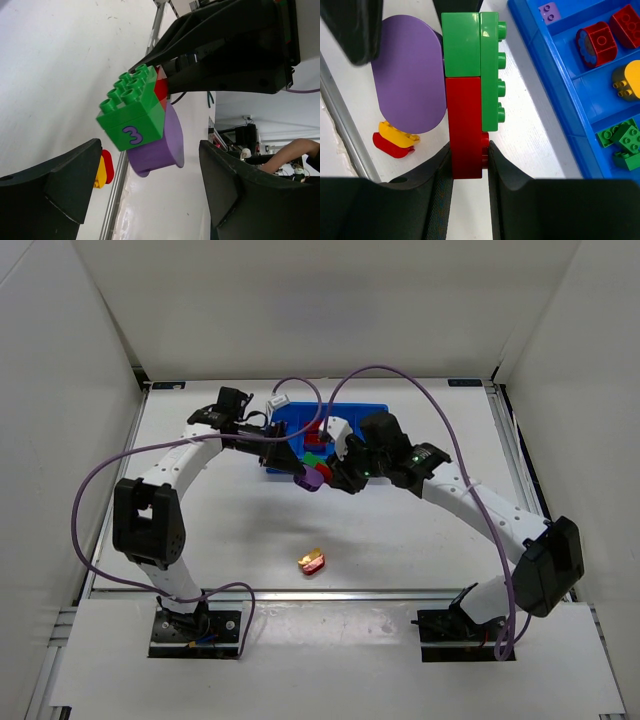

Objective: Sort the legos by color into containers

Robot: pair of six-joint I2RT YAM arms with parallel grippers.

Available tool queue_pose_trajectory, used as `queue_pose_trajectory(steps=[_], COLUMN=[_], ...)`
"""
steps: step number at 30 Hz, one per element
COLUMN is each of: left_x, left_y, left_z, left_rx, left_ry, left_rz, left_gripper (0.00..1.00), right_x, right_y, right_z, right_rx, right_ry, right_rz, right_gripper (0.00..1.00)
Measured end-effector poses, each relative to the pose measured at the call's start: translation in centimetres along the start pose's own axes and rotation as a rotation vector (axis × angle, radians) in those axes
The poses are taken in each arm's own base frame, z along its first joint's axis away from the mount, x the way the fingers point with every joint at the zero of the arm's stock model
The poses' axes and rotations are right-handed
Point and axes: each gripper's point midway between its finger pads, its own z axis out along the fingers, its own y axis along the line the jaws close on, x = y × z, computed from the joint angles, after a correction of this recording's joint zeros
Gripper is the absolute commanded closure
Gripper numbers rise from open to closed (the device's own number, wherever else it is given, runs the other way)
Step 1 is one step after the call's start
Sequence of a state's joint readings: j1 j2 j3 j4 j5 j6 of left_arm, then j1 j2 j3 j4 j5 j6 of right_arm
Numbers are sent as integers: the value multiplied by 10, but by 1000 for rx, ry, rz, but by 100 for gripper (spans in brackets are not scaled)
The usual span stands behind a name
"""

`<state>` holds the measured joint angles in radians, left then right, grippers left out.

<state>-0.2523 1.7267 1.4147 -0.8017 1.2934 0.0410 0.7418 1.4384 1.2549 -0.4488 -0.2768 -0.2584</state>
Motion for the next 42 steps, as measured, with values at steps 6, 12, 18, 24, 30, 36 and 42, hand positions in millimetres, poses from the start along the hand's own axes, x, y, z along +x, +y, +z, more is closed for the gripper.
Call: queue_pose_trajectory(steps=[6, 12, 18, 24, 30, 36, 42], left_x=[2, 2, 13, 36, 24, -48, -123], left_y=[-3, -1, 3, 10, 29, 70, 120], left_z=[5, 4, 7, 7, 0, -25, -51], left_rx=[9, 1, 3, -23, -196, -548, -814], left_ry=[14, 12, 23, 44, 19, -118, -238], left_rz=[0, 9, -18, -60, 38, 192, 267], left_gripper=[40, 85, 88, 85, 84, 83, 82], right_x=[-2, -3, -4, -2, 20, 61, 57], right_y=[-4, -15, -32, -48, -80, -102, -100], right_z=[2, 2, -1, -5, -19, -46, -58], right_rx=[16, 74, 174, 260, 378, 475, 479], right_ry=[-4, 0, 2, 9, 46, 112, 90], right_rz=[-3, -6, 9, 32, 126, 246, 253], right_gripper=[100, 100, 100, 100, 100, 100, 100])
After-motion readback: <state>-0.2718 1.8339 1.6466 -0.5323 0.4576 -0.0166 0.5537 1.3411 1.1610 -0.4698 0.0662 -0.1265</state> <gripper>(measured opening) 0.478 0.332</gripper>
